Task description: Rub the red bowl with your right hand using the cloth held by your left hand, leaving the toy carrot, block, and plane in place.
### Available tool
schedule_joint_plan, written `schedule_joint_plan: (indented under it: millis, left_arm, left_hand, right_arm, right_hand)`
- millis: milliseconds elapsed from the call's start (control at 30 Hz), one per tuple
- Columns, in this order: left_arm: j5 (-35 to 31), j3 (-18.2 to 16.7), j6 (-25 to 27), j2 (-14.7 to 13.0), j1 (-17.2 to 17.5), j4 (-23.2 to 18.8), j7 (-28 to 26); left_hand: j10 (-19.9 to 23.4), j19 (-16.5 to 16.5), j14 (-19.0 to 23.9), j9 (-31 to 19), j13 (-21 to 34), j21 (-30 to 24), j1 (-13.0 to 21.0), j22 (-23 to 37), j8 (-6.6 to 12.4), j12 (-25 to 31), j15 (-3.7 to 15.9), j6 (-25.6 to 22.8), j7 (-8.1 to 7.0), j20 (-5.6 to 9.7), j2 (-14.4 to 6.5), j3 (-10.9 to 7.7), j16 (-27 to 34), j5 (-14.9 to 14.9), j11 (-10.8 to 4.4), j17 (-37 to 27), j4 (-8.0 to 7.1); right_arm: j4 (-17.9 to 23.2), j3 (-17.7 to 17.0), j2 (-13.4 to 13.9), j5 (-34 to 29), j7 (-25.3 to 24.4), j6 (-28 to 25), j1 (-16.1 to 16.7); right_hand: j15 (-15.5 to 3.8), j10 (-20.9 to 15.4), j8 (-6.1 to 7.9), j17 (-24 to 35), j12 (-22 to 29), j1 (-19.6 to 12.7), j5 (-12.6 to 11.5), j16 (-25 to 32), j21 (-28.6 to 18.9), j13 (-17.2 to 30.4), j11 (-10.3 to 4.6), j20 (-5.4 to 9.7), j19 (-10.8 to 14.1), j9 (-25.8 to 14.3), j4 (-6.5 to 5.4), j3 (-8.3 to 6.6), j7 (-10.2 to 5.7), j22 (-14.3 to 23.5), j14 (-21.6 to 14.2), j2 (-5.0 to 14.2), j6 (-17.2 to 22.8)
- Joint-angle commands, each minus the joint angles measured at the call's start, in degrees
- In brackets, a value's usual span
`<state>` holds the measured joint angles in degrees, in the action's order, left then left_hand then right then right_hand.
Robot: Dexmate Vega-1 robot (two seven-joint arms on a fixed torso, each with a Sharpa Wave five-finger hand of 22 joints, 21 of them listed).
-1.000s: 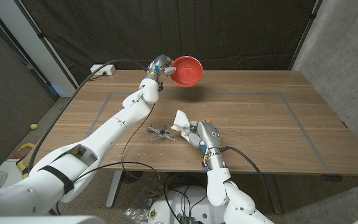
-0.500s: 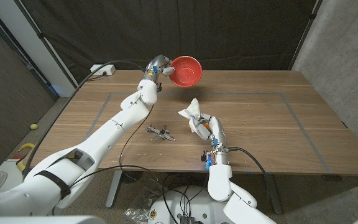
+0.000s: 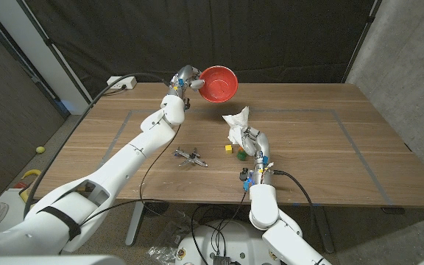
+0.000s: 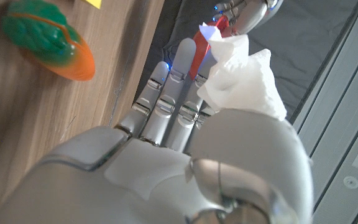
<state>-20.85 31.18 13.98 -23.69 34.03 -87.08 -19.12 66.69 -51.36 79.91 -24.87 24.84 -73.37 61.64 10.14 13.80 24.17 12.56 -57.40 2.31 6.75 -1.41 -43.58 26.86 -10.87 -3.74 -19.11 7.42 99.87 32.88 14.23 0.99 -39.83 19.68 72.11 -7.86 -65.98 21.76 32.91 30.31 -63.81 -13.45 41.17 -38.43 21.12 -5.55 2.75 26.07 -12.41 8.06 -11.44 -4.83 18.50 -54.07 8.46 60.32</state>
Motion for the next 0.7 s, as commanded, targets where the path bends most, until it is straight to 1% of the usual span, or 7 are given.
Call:
schedule_joint_plan:
  millis: [33,100,133,200,367,500,700]
  left_arm:
    - [3.96,-1.78,0.70,0.01,1.14,-1.38,2.19]
    - [5.27,-2.15,0.37,0.06,1.20,-1.27,2.93]
    - [5.86,-2.29,0.27,0.08,1.22,-1.24,3.26]
    - [6.73,-2.45,0.09,0.08,1.21,-1.16,3.69]
    - [7.34,-2.08,-0.38,-0.13,0.90,-0.76,3.91]
    - [7.66,-1.89,-0.58,-0.16,0.78,-0.53,3.78]
    - [7.91,-1.67,-0.25,-0.37,0.72,-0.60,3.81]
  left_hand:
    - [1.41,-0.42,0.00,-0.20,0.26,-0.25,2.41,0.05,-0.25,0.34,0.36,-4.39,3.73,4.21,-2.56,-0.85,0.40,-0.46,-1.60,-0.15,-0.34]
    - [1.40,-0.41,-0.01,-0.23,0.27,-0.26,2.39,0.05,-0.28,0.34,0.36,-4.36,3.68,4.22,-2.56,-0.88,0.39,-0.46,-1.38,-0.12,-0.34]
    - [1.26,-0.40,0.01,-0.24,0.36,-0.27,2.38,0.04,-0.29,0.32,0.36,-4.37,3.69,4.22,-2.55,-0.90,0.42,-0.46,-1.30,-0.16,-0.33]
    - [1.39,-0.39,0.06,-0.22,0.25,-0.30,2.36,0.05,-0.34,0.30,0.35,-4.36,3.69,4.24,-2.54,-0.92,0.47,-0.47,-1.62,-0.20,-0.33]
    - [1.21,-0.40,0.12,-0.25,0.40,-0.36,2.37,0.06,-0.36,0.30,0.38,-4.42,3.82,4.25,-2.52,-0.95,0.49,-0.47,-1.29,-0.16,-0.29]
    - [1.16,-0.41,0.09,-0.33,0.34,-0.42,2.37,0.06,-0.38,0.23,0.39,-4.39,3.79,4.26,-2.49,-0.98,0.48,-0.46,-1.43,-0.13,-0.25]
    - [1.36,-0.41,0.08,-0.35,0.31,-0.48,2.34,0.07,-0.44,0.27,0.38,-4.33,3.78,4.27,-2.47,-1.00,0.51,-0.46,-1.56,-0.15,-0.24]
  right_arm:
    - [-1.91,-2.17,-2.52,6.56,2.22,4.18,-1.45]
    - [-2.36,-2.50,-2.97,6.99,2.22,4.39,-1.73]
    - [-2.68,-2.67,-3.23,7.28,2.26,4.68,-1.90]
    - [-3.11,-3.02,-3.67,7.33,2.05,5.02,-2.23]
    - [-3.87,-3.94,-4.61,6.74,1.05,5.65,-3.06]
    - [-4.19,-4.53,-4.90,6.30,0.60,5.59,-3.55]
    - [-4.02,-5.10,-4.98,7.65,1.39,4.92,-3.62]
  right_hand:
    - [-5.18,-0.26,0.40,-0.05,0.23,-0.20,0.32,0.45,-0.46,0.28,0.43,1.94,-0.20,-0.01,-0.25,-0.05,-0.05,0.18,-0.53,0.49,0.73]
    - [-5.17,-0.30,0.35,-0.09,0.25,-0.25,0.35,0.42,-0.64,0.42,0.20,1.93,-0.30,0.03,-0.29,-0.04,-0.12,0.23,-0.52,0.53,0.72]
    - [-5.23,-0.35,0.36,-0.12,0.27,-0.33,0.37,0.45,-0.77,0.49,0.41,1.93,-0.26,0.05,-0.26,-0.02,-0.14,0.26,-0.60,0.52,0.80]
    - [-5.22,-0.25,0.34,-0.10,0.23,-0.41,0.40,0.44,-0.91,0.60,0.32,1.92,-0.34,0.02,-0.25,0.00,-0.12,0.30,-0.58,0.49,0.74]
    - [-5.18,-0.31,0.37,-0.09,0.25,-0.51,0.45,0.44,-1.38,0.89,0.30,2.03,-0.38,0.08,-0.32,0.06,0.01,0.40,-0.68,0.52,1.01]
    - [-5.17,-0.22,0.30,-0.26,0.20,-0.61,0.47,0.06,-1.73,1.14,0.25,2.01,-0.54,0.12,-0.36,0.06,0.00,0.47,-0.27,0.54,1.02]
    - [-5.04,0.56,0.20,-0.84,-0.18,-0.34,0.52,-1.20,-2.14,1.46,-0.89,2.03,-1.23,-0.05,-0.78,-0.01,-0.30,0.56,0.89,0.79,0.63]
